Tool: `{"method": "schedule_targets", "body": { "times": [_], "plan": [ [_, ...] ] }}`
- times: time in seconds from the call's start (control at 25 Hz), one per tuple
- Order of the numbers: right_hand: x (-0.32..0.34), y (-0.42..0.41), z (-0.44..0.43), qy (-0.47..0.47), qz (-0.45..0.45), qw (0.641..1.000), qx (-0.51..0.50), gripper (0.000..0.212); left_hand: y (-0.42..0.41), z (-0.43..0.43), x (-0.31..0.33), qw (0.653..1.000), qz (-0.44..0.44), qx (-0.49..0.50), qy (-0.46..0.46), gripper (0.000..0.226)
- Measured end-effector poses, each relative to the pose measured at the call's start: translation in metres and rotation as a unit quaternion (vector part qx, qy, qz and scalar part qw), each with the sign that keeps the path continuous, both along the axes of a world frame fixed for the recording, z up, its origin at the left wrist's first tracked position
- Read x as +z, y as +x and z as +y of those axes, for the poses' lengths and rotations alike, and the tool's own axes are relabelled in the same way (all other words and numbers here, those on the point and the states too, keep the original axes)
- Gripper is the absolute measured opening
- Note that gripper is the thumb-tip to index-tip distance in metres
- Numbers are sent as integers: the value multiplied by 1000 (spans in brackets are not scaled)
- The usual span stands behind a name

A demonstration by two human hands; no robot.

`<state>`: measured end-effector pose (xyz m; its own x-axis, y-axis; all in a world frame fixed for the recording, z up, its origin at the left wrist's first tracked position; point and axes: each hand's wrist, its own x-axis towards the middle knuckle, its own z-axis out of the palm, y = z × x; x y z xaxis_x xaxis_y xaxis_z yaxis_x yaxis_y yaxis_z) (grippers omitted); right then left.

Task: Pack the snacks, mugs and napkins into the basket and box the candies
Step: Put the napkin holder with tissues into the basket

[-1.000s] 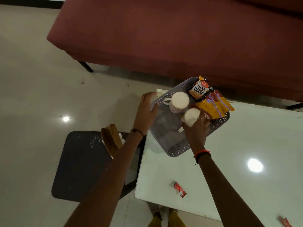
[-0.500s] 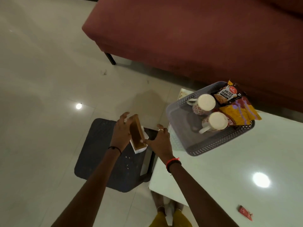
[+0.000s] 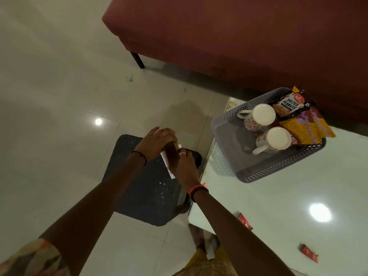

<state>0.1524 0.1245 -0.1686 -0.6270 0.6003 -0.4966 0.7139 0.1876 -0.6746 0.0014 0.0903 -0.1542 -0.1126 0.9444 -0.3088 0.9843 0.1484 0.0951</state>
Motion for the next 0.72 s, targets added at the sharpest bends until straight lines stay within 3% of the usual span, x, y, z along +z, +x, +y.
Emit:
{"method": "schedule_targets", "body": {
  "times": [0.16, 0.48, 0.72],
  "plan": [
    [5, 4, -1, 10, 11, 1000, -9, 66, -5, 4, 16, 1000, -16, 7, -4, 52],
    [43, 33, 36, -3, 62, 987, -151, 47, 15, 67, 68, 997, -71, -28, 18, 48],
    [55, 74, 96, 61, 73, 967, -236, 36, 52, 144, 78, 990, -112, -79, 33, 51]
  ]
}}
